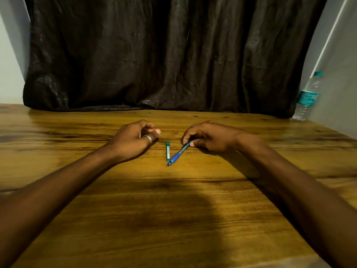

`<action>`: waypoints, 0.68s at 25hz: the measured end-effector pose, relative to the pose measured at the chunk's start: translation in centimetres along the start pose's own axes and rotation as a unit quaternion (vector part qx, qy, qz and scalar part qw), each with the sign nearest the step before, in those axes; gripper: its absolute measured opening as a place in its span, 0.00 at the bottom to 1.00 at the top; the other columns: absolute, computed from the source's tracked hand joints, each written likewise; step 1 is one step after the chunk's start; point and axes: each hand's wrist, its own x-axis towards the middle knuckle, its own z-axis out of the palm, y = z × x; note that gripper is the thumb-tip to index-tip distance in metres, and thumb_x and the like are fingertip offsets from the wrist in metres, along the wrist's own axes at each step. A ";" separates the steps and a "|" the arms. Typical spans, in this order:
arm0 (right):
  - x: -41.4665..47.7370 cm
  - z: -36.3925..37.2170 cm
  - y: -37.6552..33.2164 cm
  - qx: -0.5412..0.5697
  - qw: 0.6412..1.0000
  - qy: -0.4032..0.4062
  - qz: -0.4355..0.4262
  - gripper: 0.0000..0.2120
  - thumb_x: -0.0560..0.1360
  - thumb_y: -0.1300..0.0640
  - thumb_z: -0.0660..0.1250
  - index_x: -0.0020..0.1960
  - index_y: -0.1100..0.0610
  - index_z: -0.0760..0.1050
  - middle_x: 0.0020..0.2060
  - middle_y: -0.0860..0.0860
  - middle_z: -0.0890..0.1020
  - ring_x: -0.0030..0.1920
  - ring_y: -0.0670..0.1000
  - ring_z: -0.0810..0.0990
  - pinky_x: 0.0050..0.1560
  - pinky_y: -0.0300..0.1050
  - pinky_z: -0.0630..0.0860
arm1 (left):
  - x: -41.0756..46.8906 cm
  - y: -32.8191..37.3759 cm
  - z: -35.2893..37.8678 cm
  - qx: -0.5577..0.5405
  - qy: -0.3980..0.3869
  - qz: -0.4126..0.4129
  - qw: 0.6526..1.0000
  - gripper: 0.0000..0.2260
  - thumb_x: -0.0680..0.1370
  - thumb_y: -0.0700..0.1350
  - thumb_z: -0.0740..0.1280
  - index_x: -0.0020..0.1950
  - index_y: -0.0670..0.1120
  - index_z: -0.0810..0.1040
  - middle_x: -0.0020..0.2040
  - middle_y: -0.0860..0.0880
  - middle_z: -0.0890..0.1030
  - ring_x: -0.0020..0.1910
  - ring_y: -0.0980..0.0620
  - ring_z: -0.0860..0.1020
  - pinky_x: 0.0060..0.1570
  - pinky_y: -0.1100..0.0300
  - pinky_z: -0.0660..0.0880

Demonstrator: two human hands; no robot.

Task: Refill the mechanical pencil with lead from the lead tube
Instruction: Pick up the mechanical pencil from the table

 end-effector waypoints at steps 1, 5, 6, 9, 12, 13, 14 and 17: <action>-0.1 -0.1 0.0 0.011 1.000 -0.007 0.004 0.10 0.81 0.59 0.65 0.56 0.46 0.80 0.47 0.47 0.82 0.37 0.37 0.80 0.37 0.39 0.75 | 0.0 0.0 0.0 -0.001 0.001 -0.001 1.000 0.21 0.80 0.59 0.66 0.69 0.52 0.75 0.56 0.58 0.79 0.47 0.69 0.72 0.41 0.69 0.68; -0.5 -0.7 0.0 0.081 0.997 -0.006 0.019 0.08 0.82 0.59 0.65 0.56 0.49 0.80 0.39 0.52 0.83 0.34 0.46 0.79 0.35 0.49 0.78 | -0.1 0.3 -0.1 -0.008 0.006 -0.008 1.000 0.18 0.80 0.59 0.65 0.68 0.53 0.76 0.53 0.59 0.79 0.47 0.68 0.73 0.41 0.68 0.68; -0.6 -0.7 0.0 0.101 0.995 0.010 0.019 0.08 0.82 0.59 0.64 0.56 0.50 0.80 0.36 0.48 0.82 0.33 0.43 0.78 0.34 0.44 0.76 | 0.0 0.3 -0.2 -0.014 0.009 -0.010 1.000 0.17 0.81 0.58 0.65 0.67 0.54 0.76 0.52 0.59 0.79 0.48 0.66 0.74 0.42 0.68 0.68; -0.2 0.0 -0.2 0.141 0.984 0.105 0.035 0.07 0.82 0.59 0.64 0.54 0.52 0.80 0.36 0.44 0.81 0.31 0.37 0.76 0.33 0.36 0.72 | 0.2 0.4 -0.4 -0.110 0.037 -0.034 0.993 0.12 0.83 0.55 0.62 0.63 0.54 0.79 0.54 0.58 0.81 0.56 0.57 0.79 0.50 0.64 0.73; 0.6 1.5 -0.9 0.137 0.973 0.177 0.053 0.07 0.83 0.57 0.62 0.54 0.51 0.78 0.37 0.44 0.79 0.34 0.37 0.76 0.35 0.38 0.70 | 0.2 0.9 -1.1 -0.227 0.082 -0.059 0.969 0.18 0.85 0.57 0.56 0.59 0.51 0.83 0.55 0.51 0.85 0.56 0.53 0.81 0.62 0.52 0.74; 0.9 1.9 -1.0 0.113 0.973 0.193 0.050 0.06 0.83 0.57 0.62 0.54 0.51 0.78 0.40 0.44 0.80 0.39 0.39 0.77 0.38 0.39 0.71 | 0.1 0.9 -1.2 -0.228 0.090 -0.050 0.968 0.18 0.84 0.58 0.56 0.58 0.52 0.83 0.54 0.52 0.85 0.55 0.55 0.81 0.60 0.54 0.75; 1.2 2.2 -1.2 0.084 0.974 0.206 0.043 0.06 0.82 0.58 0.63 0.55 0.51 0.79 0.43 0.44 0.80 0.44 0.41 0.78 0.43 0.42 0.73 | -0.1 0.9 -1.2 -0.216 0.092 -0.031 0.972 0.15 0.84 0.58 0.58 0.56 0.54 0.83 0.52 0.54 0.85 0.53 0.60 0.81 0.56 0.60 0.75; 1.8 2.7 -1.2 0.073 0.970 0.231 0.023 0.06 0.81 0.59 0.65 0.54 0.50 0.79 0.47 0.46 0.82 0.48 0.45 0.79 0.48 0.46 0.76 | -0.5 1.0 -0.9 -0.143 0.064 0.016 0.988 0.09 0.79 0.54 0.70 0.57 0.57 0.82 0.49 0.59 0.83 0.48 0.69 0.80 0.44 0.75 0.72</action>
